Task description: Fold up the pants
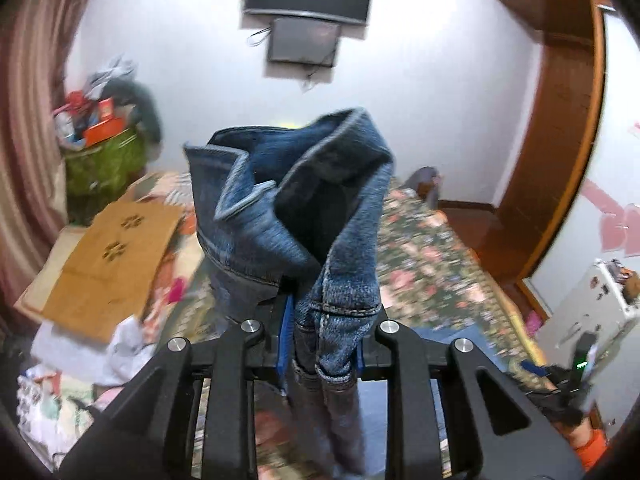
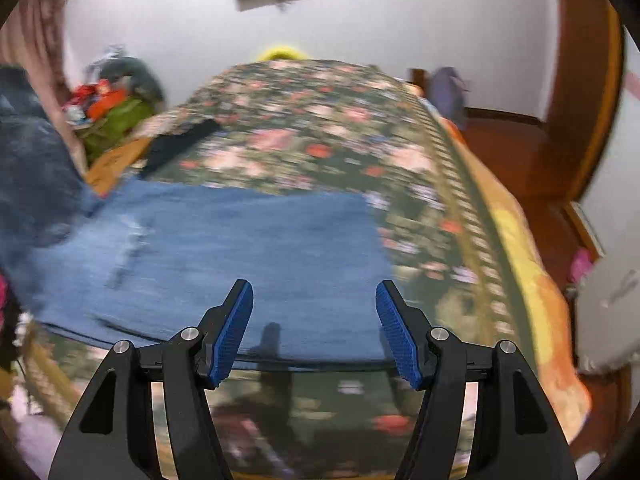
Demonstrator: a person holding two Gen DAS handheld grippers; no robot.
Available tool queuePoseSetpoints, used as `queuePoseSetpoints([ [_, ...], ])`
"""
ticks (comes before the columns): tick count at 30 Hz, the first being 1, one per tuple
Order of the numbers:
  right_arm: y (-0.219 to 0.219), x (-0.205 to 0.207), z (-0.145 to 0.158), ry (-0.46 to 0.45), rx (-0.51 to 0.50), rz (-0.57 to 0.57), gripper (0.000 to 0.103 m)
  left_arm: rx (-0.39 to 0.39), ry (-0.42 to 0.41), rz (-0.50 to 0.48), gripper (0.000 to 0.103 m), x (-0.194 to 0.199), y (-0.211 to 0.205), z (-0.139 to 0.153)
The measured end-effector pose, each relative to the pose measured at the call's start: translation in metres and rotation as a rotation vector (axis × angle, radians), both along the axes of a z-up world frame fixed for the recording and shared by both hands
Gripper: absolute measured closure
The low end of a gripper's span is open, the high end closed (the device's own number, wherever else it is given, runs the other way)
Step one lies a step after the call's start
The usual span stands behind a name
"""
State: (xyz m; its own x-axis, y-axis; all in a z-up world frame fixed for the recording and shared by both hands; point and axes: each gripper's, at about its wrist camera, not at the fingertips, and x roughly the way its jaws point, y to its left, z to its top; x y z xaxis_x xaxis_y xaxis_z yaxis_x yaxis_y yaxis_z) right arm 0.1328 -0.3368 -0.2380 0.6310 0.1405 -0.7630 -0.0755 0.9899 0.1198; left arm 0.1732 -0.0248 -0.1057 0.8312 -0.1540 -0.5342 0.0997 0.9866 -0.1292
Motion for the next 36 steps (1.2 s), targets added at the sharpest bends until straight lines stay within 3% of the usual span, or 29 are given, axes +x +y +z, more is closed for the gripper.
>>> queuePoseSetpoints([
  [5, -0.024, 0.009, -0.035, 0.103, 0.057, -0.027, 0.043, 0.005, -0.024, -0.095, 0.081, 0.010, -0.053, 0.012],
  [11, -0.024, 0.006, -0.042, 0.078, 0.081, -0.015, 0.040, 0.002, 0.014, -0.239, 0.082, 0.029, -0.122, 0.002],
  [25, -0.032, 0.001, -0.045, 0.073, 0.142, -0.007, 0.040, 0.101, 0.222, -0.444, 0.082, 0.060, -0.266, -0.100],
  [32, -0.045, -0.020, -0.032, 0.072, 0.167, -0.010, 0.040, 0.197, 0.374, -0.485, 0.077, 0.054, -0.297, -0.168],
  [36, -0.054, -0.037, -0.021, 0.066, 0.135, -0.023, 0.040, 0.290, 0.379, -0.497, 0.068, 0.037, -0.307, -0.184],
])
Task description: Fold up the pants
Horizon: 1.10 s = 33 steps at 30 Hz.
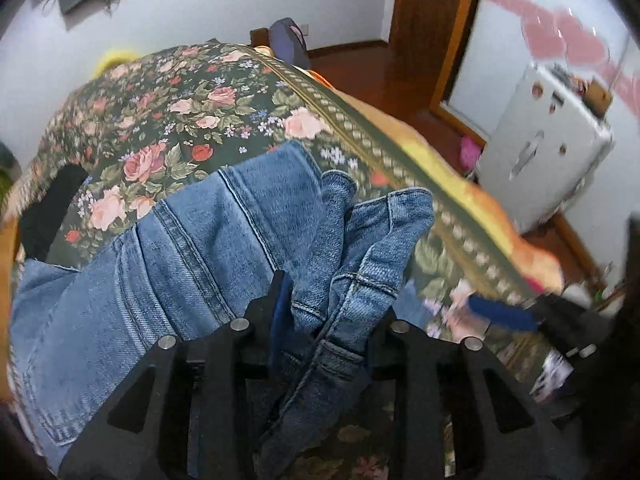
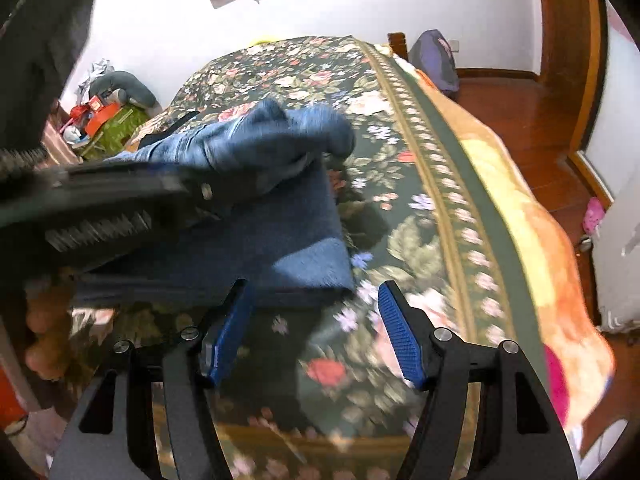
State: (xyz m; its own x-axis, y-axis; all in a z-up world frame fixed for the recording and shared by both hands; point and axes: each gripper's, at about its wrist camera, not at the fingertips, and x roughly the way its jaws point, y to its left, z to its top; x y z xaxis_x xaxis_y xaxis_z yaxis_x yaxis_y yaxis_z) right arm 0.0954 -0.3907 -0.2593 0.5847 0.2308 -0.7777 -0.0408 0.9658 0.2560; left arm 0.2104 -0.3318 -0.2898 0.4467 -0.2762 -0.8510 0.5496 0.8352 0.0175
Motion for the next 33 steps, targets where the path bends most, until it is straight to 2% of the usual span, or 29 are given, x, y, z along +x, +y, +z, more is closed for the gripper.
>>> queuePoseSetpoints([
  [1, -0.003, -0.005, 0.002, 0.000, 0.002, -0.013, 0.040, 0.046, -0.024, -0.021, 0.064, -0.008, -0.003, 0.001],
  [2, -0.006, -0.009, 0.004, 0.001, 0.014, -0.026, 0.040, 0.063, -0.031, -0.034, 0.052, -0.012, -0.005, 0.002],
  [3, -0.008, -0.013, 0.005, -0.001, 0.029, -0.034, 0.040, 0.061, -0.037, -0.056, 0.042, -0.020, -0.003, 0.008],
  [5, -0.011, -0.022, 0.009, -0.008, 0.062, -0.046, 0.040, 0.007, -0.048, -0.076, 0.034, -0.030, 0.008, 0.022],
  [9, -0.012, -0.026, 0.018, -0.031, 0.065, -0.061, 0.040, -0.045, -0.123, -0.052, 0.028, -0.037, 0.040, 0.061],
  [12, -0.003, -0.023, 0.023, -0.047, 0.079, -0.058, 0.040, -0.086, -0.169, -0.009, 0.026, -0.024, 0.075, 0.082],
  [16, 0.014, -0.018, 0.021, -0.057, 0.097, -0.042, 0.040, 0.005, -0.223, 0.102, 0.026, 0.019, 0.127, 0.093],
  [19, 0.031, -0.009, 0.014, -0.038, 0.125, -0.014, 0.040, 0.045, -0.169, 0.183, 0.026, 0.063, 0.169, 0.079],
  [23, 0.049, 0.004, 0.002, 0.010, 0.181, 0.024, 0.040, 0.081, -0.070, 0.241, 0.026, 0.110, 0.204, 0.045],
  [25, 0.057, 0.011, -0.004, 0.033, 0.205, 0.045, 0.040, 0.154, -0.033, 0.268, 0.026, 0.135, 0.212, 0.021],
  [27, 0.065, 0.022, -0.009, 0.056, 0.214, 0.068, 0.040, 0.199, 0.014, 0.265, 0.026, 0.148, 0.214, -0.002],
  [29, 0.069, 0.026, -0.009, 0.059, 0.205, 0.079, 0.038, 0.197, 0.047, 0.235, 0.026, 0.153, 0.213, -0.012],
  [33, 0.068, 0.035, -0.011, 0.070, 0.197, 0.085, 0.038, 0.208, 0.029, 0.145, 0.027, 0.143, 0.206, -0.024],
])
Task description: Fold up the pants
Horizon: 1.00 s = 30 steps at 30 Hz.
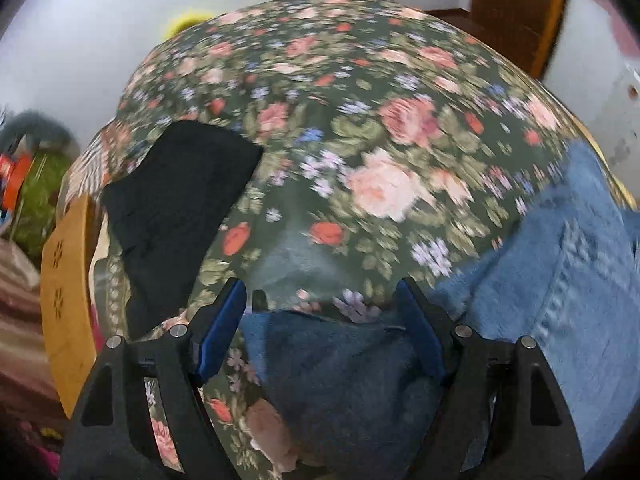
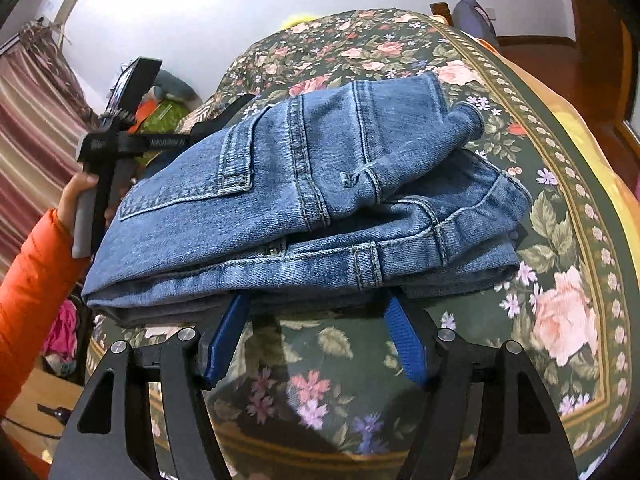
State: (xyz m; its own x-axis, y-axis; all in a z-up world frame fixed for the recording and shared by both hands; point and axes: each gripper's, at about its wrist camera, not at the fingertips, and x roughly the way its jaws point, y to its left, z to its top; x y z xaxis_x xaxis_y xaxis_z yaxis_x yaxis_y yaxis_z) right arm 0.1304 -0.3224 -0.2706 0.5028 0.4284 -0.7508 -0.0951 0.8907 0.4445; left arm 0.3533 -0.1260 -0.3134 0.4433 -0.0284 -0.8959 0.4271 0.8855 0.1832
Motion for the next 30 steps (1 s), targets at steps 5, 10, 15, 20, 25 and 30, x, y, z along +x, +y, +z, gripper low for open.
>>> queuePoseSetpoints([
  [5, -0.004, 0.010, 0.002, 0.019, -0.040, 0.000, 0.038, -0.077, 0.048, 0.014, 0.027, -0.021, 0.015, 0.002],
  [10, 0.009, 0.043, 0.006, -0.001, -0.131, 0.087, 0.038, -0.086, 0.075, 0.030, 0.027, -0.056, 0.040, 0.013],
  [15, 0.028, 0.074, 0.005, -0.033, -0.111, 0.199, 0.038, -0.149, 0.073, 0.172, 0.027, -0.099, 0.079, 0.021],
  [20, 0.041, 0.092, 0.010, -0.076, -0.120, 0.266, 0.038, -0.265, 0.072, 0.318, 0.027, -0.153, 0.101, 0.022],
  [25, 0.024, 0.088, 0.021, -0.075, -0.196, 0.219, 0.038, -0.357, 0.078, 0.384, 0.027, -0.185, 0.099, 0.027],
  [30, 0.000, 0.043, 0.051, -0.124, -0.148, 0.210, 0.039, -0.366, 0.026, 0.335, 0.031, -0.199, 0.101, 0.055],
])
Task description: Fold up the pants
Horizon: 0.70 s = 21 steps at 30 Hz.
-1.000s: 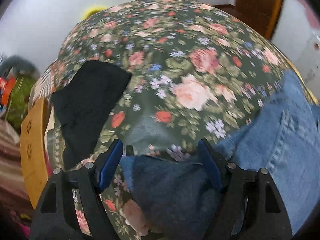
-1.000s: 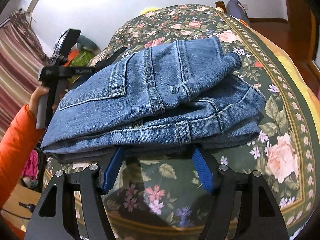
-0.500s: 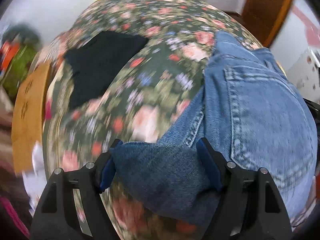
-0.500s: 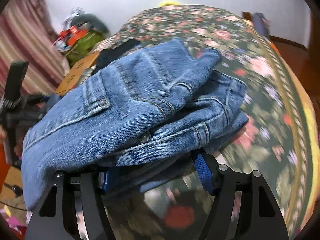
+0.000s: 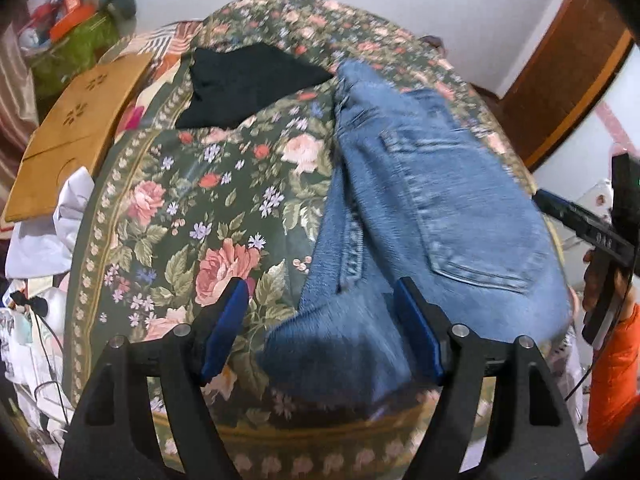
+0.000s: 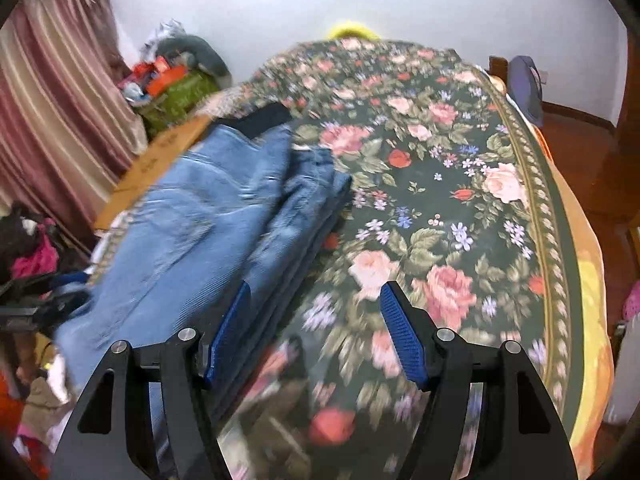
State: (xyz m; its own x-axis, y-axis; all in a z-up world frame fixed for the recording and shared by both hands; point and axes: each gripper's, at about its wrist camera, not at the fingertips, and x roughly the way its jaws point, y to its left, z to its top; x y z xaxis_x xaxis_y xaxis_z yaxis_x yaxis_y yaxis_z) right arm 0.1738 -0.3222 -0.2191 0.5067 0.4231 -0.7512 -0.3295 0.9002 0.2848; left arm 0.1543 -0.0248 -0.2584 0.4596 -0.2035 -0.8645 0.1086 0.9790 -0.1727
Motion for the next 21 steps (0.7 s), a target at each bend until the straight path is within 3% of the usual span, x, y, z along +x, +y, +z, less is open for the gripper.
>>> queuePoseSetpoints([
  [5, 0.009, -0.039, 0.016, -0.016, 0.063, 0.022, 0.040, 0.049, -0.062, -0.099, 0.052, -0.017, -0.012, 0.014],
  [7, 0.017, -0.051, 0.013, 0.004, 0.106, 0.032, 0.041, 0.118, -0.083, -0.119, 0.053, -0.023, -0.021, 0.008],
  [9, 0.027, -0.063, 0.004, 0.024, 0.148, 0.062, 0.051, 0.140, -0.084, -0.121, 0.059, -0.024, -0.022, -0.001],
  [11, 0.035, -0.066, -0.010, 0.067, 0.188, 0.071, 0.076, 0.166, -0.081, -0.100, 0.065, -0.024, -0.019, -0.008],
  [12, 0.039, -0.066, -0.018, 0.087, 0.200, 0.066, 0.077, 0.158, -0.083, -0.092, 0.065, -0.025, -0.016, -0.011],
  [18, 0.046, -0.080, -0.030, 0.035, 0.113, 0.037, 0.087, 0.075, -0.074, 0.011, 0.066, -0.034, 0.002, -0.026],
  [21, 0.050, -0.076, -0.023, 0.034, 0.070, 0.075, 0.087, 0.094, -0.087, 0.002, 0.066, -0.034, -0.001, -0.025],
])
